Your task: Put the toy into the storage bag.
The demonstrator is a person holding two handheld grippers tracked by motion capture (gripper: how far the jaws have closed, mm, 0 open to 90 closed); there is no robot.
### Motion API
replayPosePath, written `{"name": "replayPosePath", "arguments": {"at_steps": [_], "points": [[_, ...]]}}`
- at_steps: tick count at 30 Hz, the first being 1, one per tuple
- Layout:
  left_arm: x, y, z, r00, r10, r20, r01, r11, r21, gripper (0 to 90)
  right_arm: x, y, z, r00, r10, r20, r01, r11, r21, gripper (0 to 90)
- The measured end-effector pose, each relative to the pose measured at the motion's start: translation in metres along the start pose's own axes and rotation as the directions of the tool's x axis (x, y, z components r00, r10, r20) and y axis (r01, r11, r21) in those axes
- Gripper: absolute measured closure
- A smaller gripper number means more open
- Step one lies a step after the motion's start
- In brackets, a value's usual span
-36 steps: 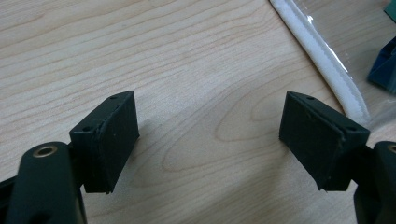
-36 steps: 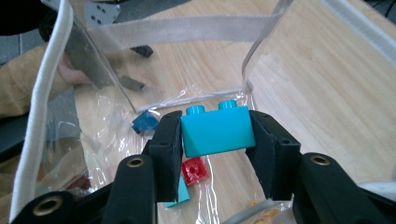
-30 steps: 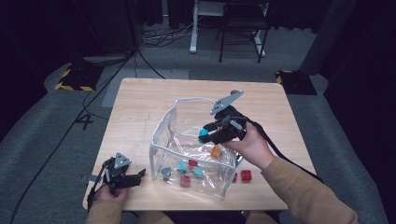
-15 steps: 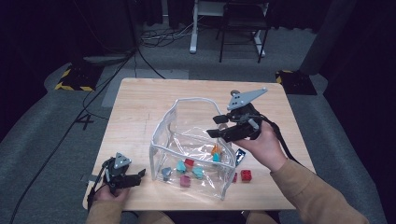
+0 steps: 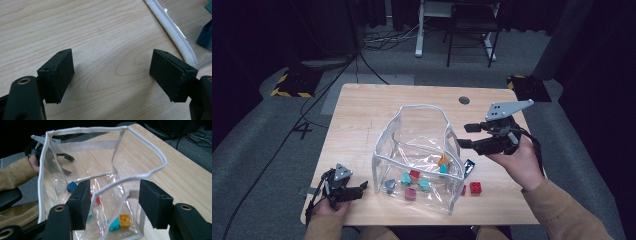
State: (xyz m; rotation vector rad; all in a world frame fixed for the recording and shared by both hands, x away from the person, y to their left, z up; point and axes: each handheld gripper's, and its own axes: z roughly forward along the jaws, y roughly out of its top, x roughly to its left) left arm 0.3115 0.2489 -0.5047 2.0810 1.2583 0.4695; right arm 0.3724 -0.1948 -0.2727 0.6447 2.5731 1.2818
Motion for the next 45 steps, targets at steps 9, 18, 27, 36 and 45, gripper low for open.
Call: {"name": "replayPosePath", "arguments": {"at_steps": [9, 18, 27, 36, 45], "points": [[0.0, 0.0, 0.0, 1.0, 0.001, 0.002, -0.001, 1.0, 0.005, 20.0, -0.013, -0.035, -0.009, 0.9973, 0.051, 0.052, -0.053, 0.998, 0.04, 39.0], [0.0, 0.0, 0.0, 1.0, 0.001, 0.002, -0.001, 1.0, 0.004, 20.0, -0.018, -0.068, -0.01, 0.9923, 0.085, 0.09, -0.094, 0.99, 0.104, 36.7], [0.0, 0.0, 0.0, 1.0, 0.001, 0.002, -0.001, 1.0, 0.004, 20.0, -0.019, -0.102, 0.003, 0.9874, 0.113, 0.111, -0.13, 0.979, 0.156, 35.7], [0.0, 0.0, 0.0, 1.0, 0.003, 0.002, -0.003, 1.0, 0.004, 20.0, -0.014, -0.139, 0.029, 0.9847, 0.131, 0.114, -0.155, 0.96, 0.234, 35.4], [0.0, 0.0, 0.0, 1.0, 0.003, 0.002, -0.003, 1.0, 0.004, 20.0, -0.009, -0.178, 0.056, 0.981, 0.151, 0.122, -0.182, 0.933, 0.309, 35.6]]}}
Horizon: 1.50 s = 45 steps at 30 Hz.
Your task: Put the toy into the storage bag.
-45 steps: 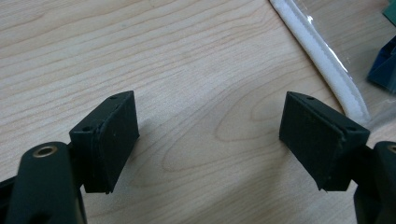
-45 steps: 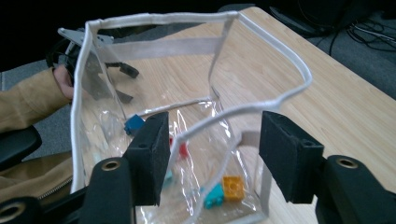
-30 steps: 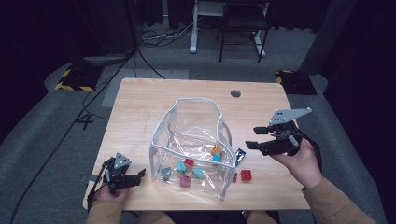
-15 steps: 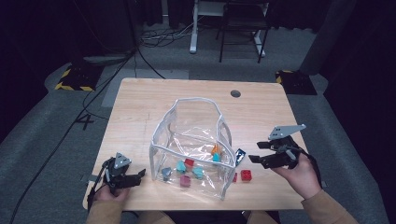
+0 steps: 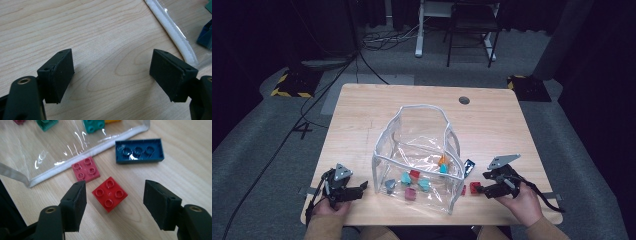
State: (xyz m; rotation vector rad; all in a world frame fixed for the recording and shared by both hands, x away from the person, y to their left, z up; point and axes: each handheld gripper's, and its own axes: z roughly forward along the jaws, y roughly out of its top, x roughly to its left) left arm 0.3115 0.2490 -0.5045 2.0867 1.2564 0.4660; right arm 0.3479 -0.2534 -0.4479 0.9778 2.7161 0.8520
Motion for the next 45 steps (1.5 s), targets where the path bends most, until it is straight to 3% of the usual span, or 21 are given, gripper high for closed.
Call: {"name": "replayPosePath", "arguments": {"at_steps": [7, 11, 15, 20, 27, 32, 35, 37, 41, 45], "points": [[0.0, 0.0, 0.0, 1.0, 0.0, 0.0, 0.0, 1.0, 0.0, 20.0, -0.001, -0.009, 0.021, 0.9996, 0.02, -0.018, -0.02, 0.999, 0.039, 35.7], [0.0, 0.0, 0.0, 1.0, -0.001, -0.001, 0.001, 1.0, 0.0, 20.0, 0.001, -0.011, 0.029, 1.0, 0.004, -0.007, -0.003, 0.999, 0.042, 35.6], [0.0, 0.0, 0.0, 1.0, -0.002, -0.001, 0.002, 1.0, 0.0, 20.0, 0.002, -0.01, 0.03, 1.0, -0.003, -0.002, 0.003, 1.0, 0.027, 36.9], [0.0, 0.0, 0.0, 1.0, -0.001, -0.001, 0.001, 1.0, 0.0, 20.0, 0.006, -0.013, 0.03, 0.9972, -0.053, 0.052, 0.053, 0.999, 0.013, 47.2], [0.0, 0.0, 0.0, 1.0, 0.0, 0.0, 0.0, 1.0, 0.0, 20.0, 0.006, -0.012, 0.029, 0.9971, -0.048, 0.06, 0.047, 0.999, 0.016, 47.6], [0.0, 0.0, 0.0, 1.0, -0.002, -0.001, 0.002, 1.0, 0.0, 20.0, 0.005, -0.009, 0.016, 0.9966, -0.039, 0.073, 0.041, 0.998, -0.036, 47.5], [0.0, 0.0, 0.0, 1.0, -0.001, -0.001, 0.001, 1.0, 0.0, 20.0, 0.008, -0.004, 0.005, 0.9918, -0.071, 0.106, 0.077, 0.996, -0.053, 47.6], [0.0, 0.0, 0.0, 1.0, -0.001, -0.001, 0.001, 1.0, 0.0, 20.0, 0.008, 0.0, -0.002, 0.9938, -0.067, 0.089, 0.075, 0.994, -0.082, 47.6], [0.0, 0.0, 0.0, 1.0, 0.0, 0.0, 0.0, 1.0, 0.0, 20.0, 0.009, 0.008, -0.014, 0.9922, -0.077, 0.098, 0.087, 0.991, -0.105, 47.5], [0.0, 0.0, 0.0, 1.0, -0.001, -0.001, 0.001, 1.0, 0.0, 20.0, 0.009, 0.019, -0.029, 0.9951, -0.07, 0.069, 0.08, 0.986, -0.146, 47.5]]}}
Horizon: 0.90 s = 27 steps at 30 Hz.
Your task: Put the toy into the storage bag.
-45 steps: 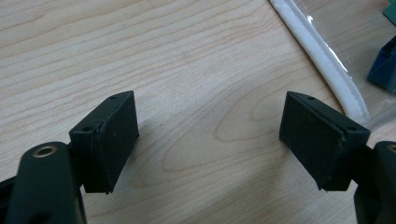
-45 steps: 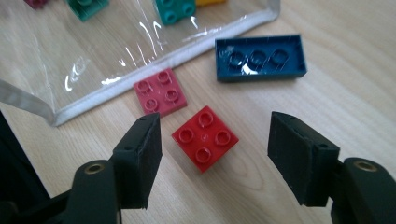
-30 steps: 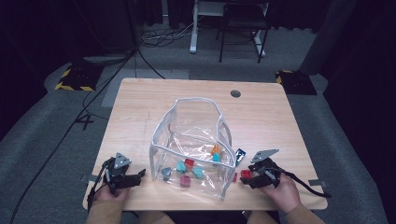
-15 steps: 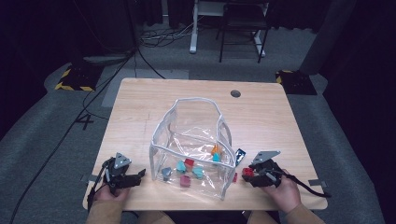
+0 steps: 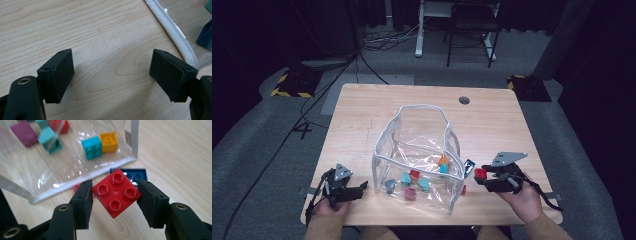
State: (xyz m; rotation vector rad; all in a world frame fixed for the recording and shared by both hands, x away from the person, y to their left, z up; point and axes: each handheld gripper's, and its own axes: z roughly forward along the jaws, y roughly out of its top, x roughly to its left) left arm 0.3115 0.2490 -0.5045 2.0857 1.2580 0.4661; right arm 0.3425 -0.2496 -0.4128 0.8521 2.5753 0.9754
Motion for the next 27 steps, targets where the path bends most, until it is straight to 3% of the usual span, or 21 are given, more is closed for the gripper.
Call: {"name": "replayPosePath", "arguments": {"at_steps": [9, 27], "points": [[0.0, 0.0, 0.0, 1.0, 0.0, 0.0, 0.0, 1.0, 0.0, 20.0, -0.004, 0.029, -0.025, 0.9989, 0.002, -0.048, -0.006, 0.997, -0.073, 47.5], [0.0, 0.0, 0.0, 1.0, 0.001, 0.001, -0.001, 1.0, 0.0, 20.0, -0.008, 0.065, -0.06, 0.9971, -0.017, -0.074, 0.003, 0.983, -0.185, 47.4]]}}
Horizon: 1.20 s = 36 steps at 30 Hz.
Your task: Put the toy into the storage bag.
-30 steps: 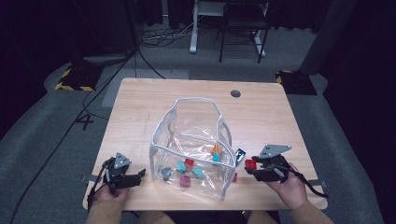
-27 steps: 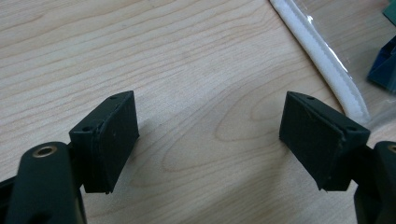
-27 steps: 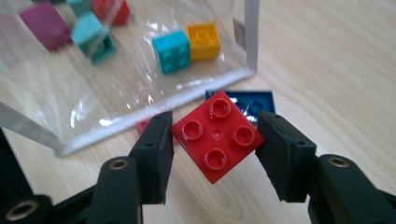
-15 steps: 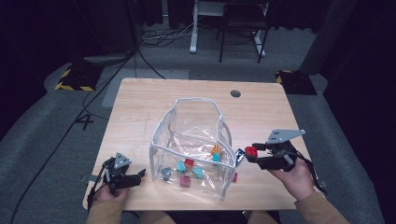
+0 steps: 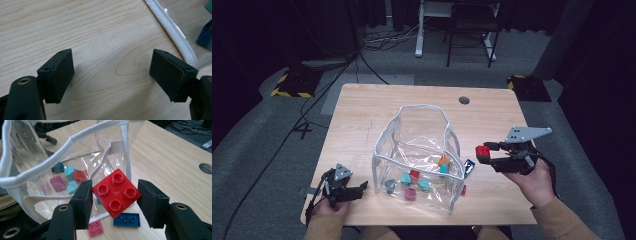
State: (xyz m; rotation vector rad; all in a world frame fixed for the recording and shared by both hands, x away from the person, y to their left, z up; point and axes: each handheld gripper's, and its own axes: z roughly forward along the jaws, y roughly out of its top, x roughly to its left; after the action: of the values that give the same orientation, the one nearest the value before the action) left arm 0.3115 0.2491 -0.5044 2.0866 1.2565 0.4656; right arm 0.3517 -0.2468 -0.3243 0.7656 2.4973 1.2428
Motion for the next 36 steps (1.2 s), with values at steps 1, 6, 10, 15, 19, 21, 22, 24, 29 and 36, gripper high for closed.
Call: {"name": "replayPosePath", "arguments": {"at_steps": [1, 6, 10, 15, 19, 21, 22, 24, 29, 36], "points": [[0.0, 0.0, 0.0, 1.0, -0.001, -0.001, 0.001, 1.0, 0.0, 20.0, 0.0, 0.002, -0.001, 1.0, -0.002, -0.003, 0.002, 1.0, -0.005, 47.4], [0.0, 0.0, 0.0, 1.0, -0.001, -0.001, 0.001, 1.0, 0.0, 20.0, -0.001, 0.009, -0.004, 0.9999, 0.002, -0.016, -0.003, 0.999, -0.033, 47.4], [0.0, 0.0, 0.0, 1.0, -0.001, -0.001, 0.001, 1.0, 0.0, 20.0, -0.001, 0.015, -0.005, 0.9997, -0.005, -0.022, 0.004, 0.999, -0.047, 47.4], [0.0, 0.0, 0.0, 1.0, 0.0, 0.0, 0.0, 1.0, 0.0, 20.0, 0.001, 0.023, -0.004, 0.9995, -0.017, -0.028, 0.015, 0.998, -0.064, 47.4], [0.0, 0.0, 0.0, 1.0, -0.002, -0.001, 0.002, 1.0, 0.0, 20.0, 0.002, 0.03, -0.001, 0.9989, -0.025, -0.04, 0.022, 0.997, -0.073, 47.4], [0.0, 0.0, 0.0, 1.0, -0.001, -0.001, 0.001, 1.0, 0.0, 20.0, 0.003, 0.035, 0.0, 0.9985, -0.036, -0.042, 0.032, 0.997, -0.077, 47.5], [0.0, 0.0, 0.0, 1.0, -0.001, -0.001, 0.001, 1.0, 0.0, 20.0, 0.004, 0.038, 0.002, 0.9983, -0.039, -0.044, 0.036, 0.997, -0.075, 47.5], [0.0, 0.0, 0.0, 1.0, 0.0, 0.0, 0.0, 1.0, 0.0, 20.0, 0.007, 0.044, 0.005, 0.9972, -0.054, -0.05, 0.05, 0.996, -0.075, 47.4], [0.0, 0.0, 0.0, 1.0, -0.001, -0.001, 0.001, 1.0, 0.0, 20.0, 0.012, 0.058, 0.015, 0.9947, -0.073, -0.072, 0.068, 0.995, -0.072, 47.4], [0.0, 0.0, 0.0, 1.0, -0.001, 0.0, 0.001, 1.0, 0.0, 20.0, 0.015, 0.074, 0.03, 0.9902, -0.082, -0.113, 0.074, 0.995, -0.073, 47.4]]}}
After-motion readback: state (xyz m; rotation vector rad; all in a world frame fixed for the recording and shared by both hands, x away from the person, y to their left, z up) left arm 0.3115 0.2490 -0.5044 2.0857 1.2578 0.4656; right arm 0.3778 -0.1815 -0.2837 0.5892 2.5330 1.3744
